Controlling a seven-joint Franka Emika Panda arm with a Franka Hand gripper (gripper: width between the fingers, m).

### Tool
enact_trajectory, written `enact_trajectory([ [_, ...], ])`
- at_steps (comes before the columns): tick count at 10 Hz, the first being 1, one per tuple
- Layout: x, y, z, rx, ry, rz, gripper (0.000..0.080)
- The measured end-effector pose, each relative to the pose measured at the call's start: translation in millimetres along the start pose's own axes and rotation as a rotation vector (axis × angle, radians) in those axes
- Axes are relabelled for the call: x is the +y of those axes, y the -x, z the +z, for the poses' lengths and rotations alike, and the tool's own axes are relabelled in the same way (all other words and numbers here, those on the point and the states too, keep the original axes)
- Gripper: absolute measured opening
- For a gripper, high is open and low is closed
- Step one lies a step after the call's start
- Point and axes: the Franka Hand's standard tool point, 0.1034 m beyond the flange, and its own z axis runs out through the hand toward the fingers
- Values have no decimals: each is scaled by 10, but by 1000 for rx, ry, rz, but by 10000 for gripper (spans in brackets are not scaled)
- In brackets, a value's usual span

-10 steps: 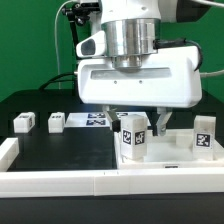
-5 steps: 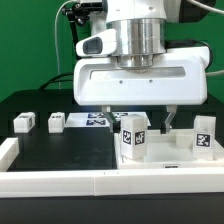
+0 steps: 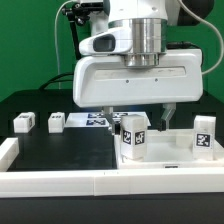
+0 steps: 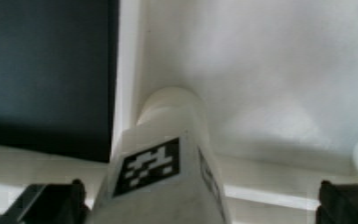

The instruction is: Assemble square table

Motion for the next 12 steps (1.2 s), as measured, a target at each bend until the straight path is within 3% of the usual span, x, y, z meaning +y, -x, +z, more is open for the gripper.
enact_trajectory([
  [5, 68, -15, -36, 0, 15, -208, 649],
  [6, 67, -14, -35, -1, 15, -206, 558],
  [7, 68, -14, -35, -1, 15, -206, 558],
  [8, 68, -14, -34, -1, 15, -206, 375],
  [9, 68, -15, -35, 0, 14, -199, 290],
  [12, 68, -14, -34, 1, 13, -140, 290],
])
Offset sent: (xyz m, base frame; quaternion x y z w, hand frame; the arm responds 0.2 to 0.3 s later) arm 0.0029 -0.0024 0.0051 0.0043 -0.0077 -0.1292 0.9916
